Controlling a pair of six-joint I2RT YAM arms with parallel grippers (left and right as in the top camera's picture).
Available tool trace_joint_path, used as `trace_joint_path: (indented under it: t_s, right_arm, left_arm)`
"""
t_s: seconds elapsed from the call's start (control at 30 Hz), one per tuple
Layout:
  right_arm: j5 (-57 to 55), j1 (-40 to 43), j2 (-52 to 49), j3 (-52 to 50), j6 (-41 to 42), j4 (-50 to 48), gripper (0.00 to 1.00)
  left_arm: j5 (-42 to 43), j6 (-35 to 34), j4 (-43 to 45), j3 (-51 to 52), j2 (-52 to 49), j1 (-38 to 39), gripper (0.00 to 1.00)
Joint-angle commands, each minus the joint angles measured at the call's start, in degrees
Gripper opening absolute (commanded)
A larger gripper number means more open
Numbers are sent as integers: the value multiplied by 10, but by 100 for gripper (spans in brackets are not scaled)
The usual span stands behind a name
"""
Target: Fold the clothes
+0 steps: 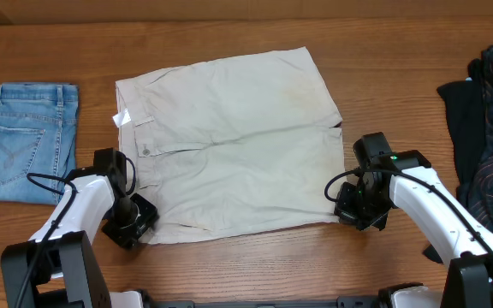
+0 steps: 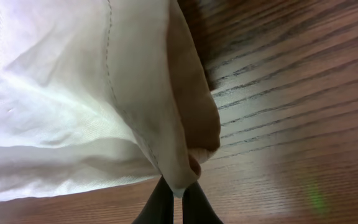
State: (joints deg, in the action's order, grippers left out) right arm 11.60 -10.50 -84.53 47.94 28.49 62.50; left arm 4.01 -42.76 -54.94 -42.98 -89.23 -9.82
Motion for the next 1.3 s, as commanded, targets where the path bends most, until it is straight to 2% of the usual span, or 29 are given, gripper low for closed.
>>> trace_joint_path:
  t_s: [0.0,0.03,0.27,0.43,0.57,0.73,0.87,1.03,1.17,1.27]
  right_arm:
    - [-13,1,5,12,0,-3,4]
    - [-13,1,5,12,0,-3,4]
    - [-18,2,30,12,15,-7,4]
    - [-22,19,117,14,22,-4,4]
    - [-26,33,197,19,22,9,4]
    - [-70,33,275,47,22,42,4]
    - [-106,33,308,111,22,72,4]
    - [-117,32,286,209,-19,68,4]
    - [-115,32,191,281,-87,66,4]
    - [-115,32,105,337,-118,50,4]
  left_arm:
    - [-21,8,-3,3,9,1,11]
    - [-21,10,-5,3,9,1,4]
    - [-32,40,-63,-5,42,1,4]
    - [-30,78,-118,-30,154,1,4]
    - [22,109,-142,-57,252,1,5]
    - [35,109,-228,-96,332,1,4]
    - [35,109,-298,-122,394,1,4]
    - [23,94,-286,-130,444,1,5]
    - [20,93,-229,-130,435,1,10]
    - [30,91,-185,-130,420,1,9]
